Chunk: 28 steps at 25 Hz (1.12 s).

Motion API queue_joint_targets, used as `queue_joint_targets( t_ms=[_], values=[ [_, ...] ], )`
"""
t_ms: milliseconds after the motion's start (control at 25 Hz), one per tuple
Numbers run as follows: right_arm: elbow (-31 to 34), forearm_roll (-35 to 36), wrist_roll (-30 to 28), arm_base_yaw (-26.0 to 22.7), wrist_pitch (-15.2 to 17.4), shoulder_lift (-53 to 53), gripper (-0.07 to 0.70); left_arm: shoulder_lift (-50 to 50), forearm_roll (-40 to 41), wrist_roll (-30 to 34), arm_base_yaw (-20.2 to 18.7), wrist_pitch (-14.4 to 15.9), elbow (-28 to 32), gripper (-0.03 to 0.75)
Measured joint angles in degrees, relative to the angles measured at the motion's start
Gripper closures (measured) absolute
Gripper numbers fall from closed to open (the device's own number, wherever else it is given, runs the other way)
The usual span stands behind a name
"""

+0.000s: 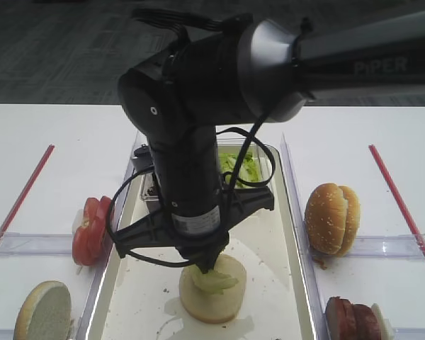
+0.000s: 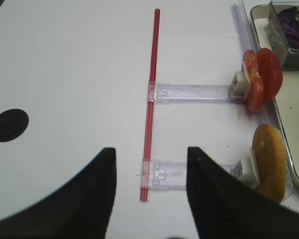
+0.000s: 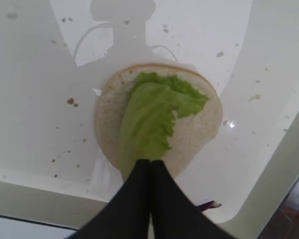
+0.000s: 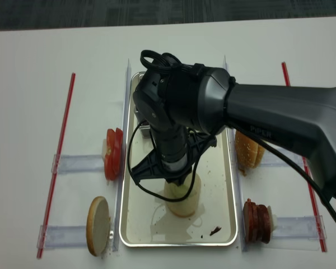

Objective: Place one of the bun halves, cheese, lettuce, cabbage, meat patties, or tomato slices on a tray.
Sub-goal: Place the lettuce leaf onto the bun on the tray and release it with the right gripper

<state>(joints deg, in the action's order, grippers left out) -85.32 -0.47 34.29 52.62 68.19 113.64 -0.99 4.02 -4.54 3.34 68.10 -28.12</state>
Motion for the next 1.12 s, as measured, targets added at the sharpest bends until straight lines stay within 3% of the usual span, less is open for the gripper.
queue_joint_targets(
  t_ms=[320, 680, 1120],
  values=[
    [0.0, 0.9, -0.6, -0.1, 1.2, 0.0, 0.588, 0.0, 0.0, 0.0, 0.0, 0.0, 0.0, 0.413],
    [0.0, 0.9, -0.6, -0.1, 1.2, 0.0, 0.408, 0.0, 0.0, 0.0, 0.0, 0.0, 0.0, 0.413],
    [0.0, 0.9, -0.6, -0.1, 1.2, 0.0, 0.395, 0.0, 0.0, 0.0, 0.0, 0.0, 0.0, 0.413]
  ],
)
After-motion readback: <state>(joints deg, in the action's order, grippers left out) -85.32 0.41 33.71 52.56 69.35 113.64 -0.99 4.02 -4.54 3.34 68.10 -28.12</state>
